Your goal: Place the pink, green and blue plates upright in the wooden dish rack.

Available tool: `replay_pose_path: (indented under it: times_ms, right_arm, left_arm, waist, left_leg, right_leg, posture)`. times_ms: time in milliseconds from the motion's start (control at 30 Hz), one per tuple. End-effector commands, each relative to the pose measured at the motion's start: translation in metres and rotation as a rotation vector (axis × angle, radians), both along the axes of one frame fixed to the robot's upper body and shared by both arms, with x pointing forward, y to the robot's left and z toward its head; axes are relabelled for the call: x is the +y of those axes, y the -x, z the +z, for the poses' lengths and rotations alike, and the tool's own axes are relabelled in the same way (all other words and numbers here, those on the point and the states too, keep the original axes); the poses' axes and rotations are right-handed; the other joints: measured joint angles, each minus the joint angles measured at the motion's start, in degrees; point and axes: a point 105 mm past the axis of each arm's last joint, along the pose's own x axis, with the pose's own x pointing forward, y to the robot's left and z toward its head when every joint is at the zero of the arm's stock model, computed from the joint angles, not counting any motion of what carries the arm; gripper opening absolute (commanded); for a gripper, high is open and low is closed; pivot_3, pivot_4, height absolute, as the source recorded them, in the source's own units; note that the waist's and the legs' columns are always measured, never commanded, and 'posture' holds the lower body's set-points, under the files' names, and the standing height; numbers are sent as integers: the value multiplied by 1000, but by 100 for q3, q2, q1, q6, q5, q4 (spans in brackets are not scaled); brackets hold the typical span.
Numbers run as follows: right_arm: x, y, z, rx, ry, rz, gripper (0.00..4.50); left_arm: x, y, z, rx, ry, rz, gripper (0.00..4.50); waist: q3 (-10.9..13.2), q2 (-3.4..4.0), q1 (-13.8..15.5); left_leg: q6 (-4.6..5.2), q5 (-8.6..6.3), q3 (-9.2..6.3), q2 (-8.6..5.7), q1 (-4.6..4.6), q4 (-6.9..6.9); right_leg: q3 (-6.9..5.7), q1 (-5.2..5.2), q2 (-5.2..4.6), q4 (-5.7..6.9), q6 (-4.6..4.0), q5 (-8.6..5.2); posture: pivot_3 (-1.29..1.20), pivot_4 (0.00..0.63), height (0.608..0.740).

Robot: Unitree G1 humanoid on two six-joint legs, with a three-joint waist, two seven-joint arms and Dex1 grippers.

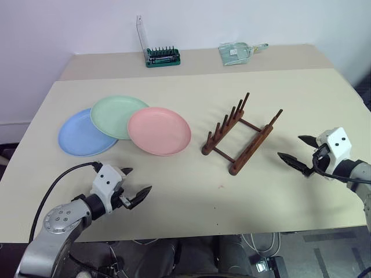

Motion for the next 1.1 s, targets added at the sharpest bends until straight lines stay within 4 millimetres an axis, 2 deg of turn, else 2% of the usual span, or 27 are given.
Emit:
replay_pose_path:
  times_ms: [33, 267, 500, 633, 733, 833, 967, 1100]
  right_arm:
    - [-1, -3, 10, -38, 32, 10, 4500]
    - [4, -4, 4, -42, 37, 15, 4500]
    - [21, 3, -7, -36, 19, 36, 4500]
    - [30, 12, -13, -28, 0, 39, 4500]
    - [39, 20, -17, -9, -6, 51, 4500]
    - [38, 37, -20, 15, -1, 59, 4500]
    - [42, 45, -27, 36, -3, 61, 4500]
    - [45, 47, -30, 41, -11, 57, 4500]
  left_arm:
    - [-5, 0, 11, -44, -6, -21, 4448]
    - [-10, -3, 20, -44, -16, -34, 4448]
    - [-32, -1, 23, -16, -6, -123, 4448]
    - [-62, 4, 20, 21, 23, -254, 4448]
    - [-77, 2, 15, 39, 12, -325, 4448]
    - [-123, -4, 18, 43, 79, -427, 4448]
    - [-152, -23, 7, 67, 82, -387, 4448]
    - [-178, -18, 0, 129, 93, -429, 4448]
  waist:
    - [0, 0, 0]
    - [0, 0, 0]
    - [-1, 1, 0]
    - [-2, 2, 5]
    - [-3, 3, 5]
    - [-5, 8, 97]
    - [-5, 1, 50]
    - [-5, 1, -13]
  left_leg:
    - [0, 0, 1, 0, 0, 0]
    - [-2, 1, 1, 0, 0, 0]
    - [-4, 2, 0, 0, 0, 1]
    - [-5, 3, 1, -2, -1, 1]
    - [-5, 3, 0, -3, 0, 4]
    - [-8, 5, -6, -4, -1, 7]
    - [-5, 4, 6, -6, 7, 15]
    - [-7, 5, 7, -2, 7, 14]
  right_leg:
    - [0, 0, 0, 0, 0, 0]
    - [0, 0, -1, 0, 0, 0]
    - [0, 0, 0, 0, 0, 1]
    - [2, -1, -2, 0, 0, 1]
    - [2, 1, -1, 1, 1, 1]
    - [1, 5, 0, 3, 2, 2]
    - [6, 14, -1, -3, 16, 17]
    - [7, 11, 3, 1, 16, 17]
  posture:
    - [0, 150, 740]
    - [0, 150, 740]
    - [0, 150, 740]
    - [0, 150, 740]
    - [0, 150, 740]
    - [0, 150, 740]
    - [0, 150, 740]
    - [0, 150, 740]
